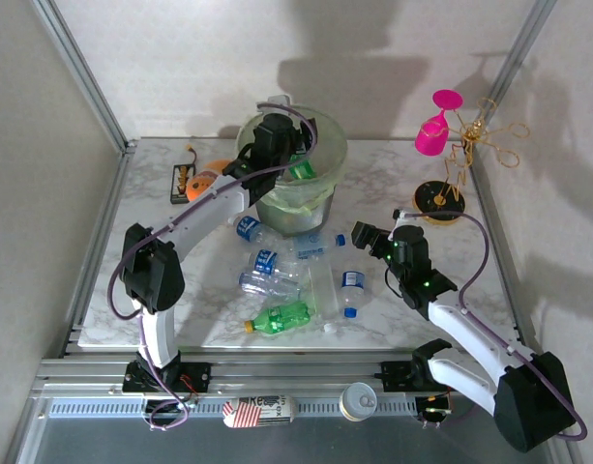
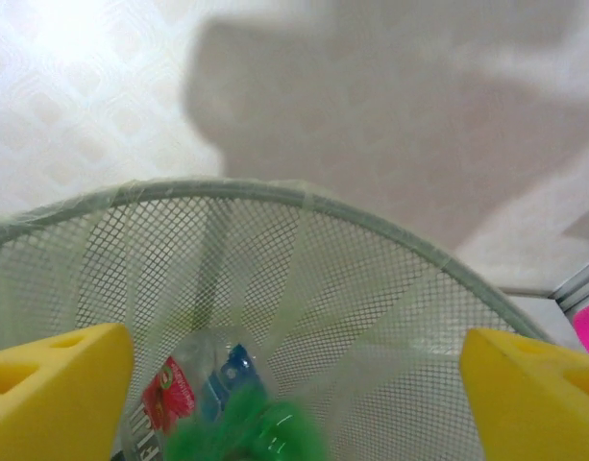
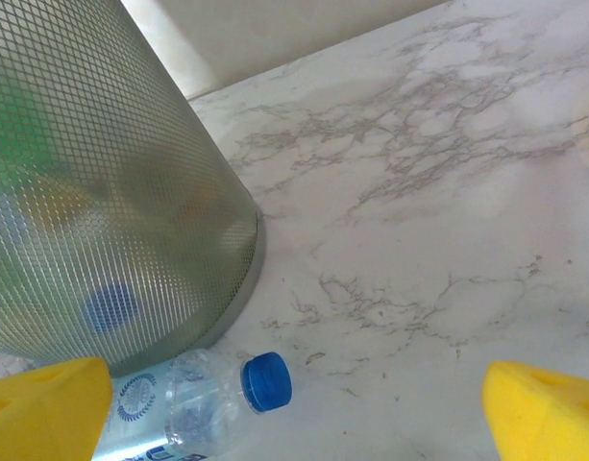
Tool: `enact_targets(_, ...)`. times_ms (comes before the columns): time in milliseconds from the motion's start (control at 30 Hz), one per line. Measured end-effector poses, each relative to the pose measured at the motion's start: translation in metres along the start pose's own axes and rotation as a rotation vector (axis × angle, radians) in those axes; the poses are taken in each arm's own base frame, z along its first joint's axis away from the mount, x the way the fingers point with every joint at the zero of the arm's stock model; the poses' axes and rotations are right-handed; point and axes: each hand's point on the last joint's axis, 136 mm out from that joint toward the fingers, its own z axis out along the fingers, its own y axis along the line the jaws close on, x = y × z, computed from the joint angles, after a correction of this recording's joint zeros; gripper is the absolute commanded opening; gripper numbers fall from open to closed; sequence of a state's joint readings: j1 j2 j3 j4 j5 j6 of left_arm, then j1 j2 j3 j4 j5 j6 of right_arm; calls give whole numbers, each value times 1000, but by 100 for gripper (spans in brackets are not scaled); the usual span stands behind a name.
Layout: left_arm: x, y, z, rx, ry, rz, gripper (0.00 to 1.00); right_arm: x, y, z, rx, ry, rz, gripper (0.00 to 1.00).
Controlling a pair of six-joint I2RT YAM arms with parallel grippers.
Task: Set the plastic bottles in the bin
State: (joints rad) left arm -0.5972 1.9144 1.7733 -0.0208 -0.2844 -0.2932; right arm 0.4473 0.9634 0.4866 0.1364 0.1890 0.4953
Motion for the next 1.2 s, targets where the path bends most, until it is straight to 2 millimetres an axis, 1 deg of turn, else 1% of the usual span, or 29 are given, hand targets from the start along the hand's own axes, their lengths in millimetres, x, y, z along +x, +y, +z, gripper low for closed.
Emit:
enact_targets(100, -3, -6, -4, 10, -7, 1, 93, 3, -2, 0, 4, 8, 5, 99)
enact_targets(167, -7, -11, -10, 23, -14, -1, 95, 4, -1, 0, 0, 11, 10, 99)
enact_targets(267, -17, -16, -31, 51, -40, -11, 97, 5, -1, 1, -3, 18, 16, 99)
enact_targets(400, -43, -12, -74, 96, -116, -55, 99, 11, 1, 4, -12, 41, 25, 99)
enact_targets(467, -57, -6, -98, 119, -167, -89, 100, 13, 1, 5, -14, 51, 30, 99)
enact_targets(533, -70, 4, -125, 136, -221, -128, 100, 17, 2, 7, -20, 66, 36, 99)
enact_targets(633, -77, 22, -156, 141, -281, -177, 100, 23, 2, 9, -23, 97, 40, 99)
enact_targets(700, -74, 36, -174, 134, -309, -212, 100, 29, 4, 10, -29, 128, 42, 99)
enact_targets(767, -62, 53, -187, 116, -321, -245, 100, 33, 6, 11, -37, 161, 44, 98)
enact_targets(833, -43, 74, -198, 88, -326, -283, 100, 39, 9, 12, -48, 198, 54, 98)
enact_targets(933, -3, 109, -208, 15, -311, -334, 100, 50, 9, 12, -49, 249, 67, 94)
enact_targets(1033, 36, 143, -217, -63, -298, -402, 100, 64, 5, 10, -32, 310, 85, 91)
enact_targets(1100, 60, 164, -224, -103, -297, -460, 100, 72, 3, 9, -20, 340, 92, 89)
enact_targets(1200, 94, 189, -231, -148, -289, -555, 100, 85, 3, 8, -8, 388, 101, 85)
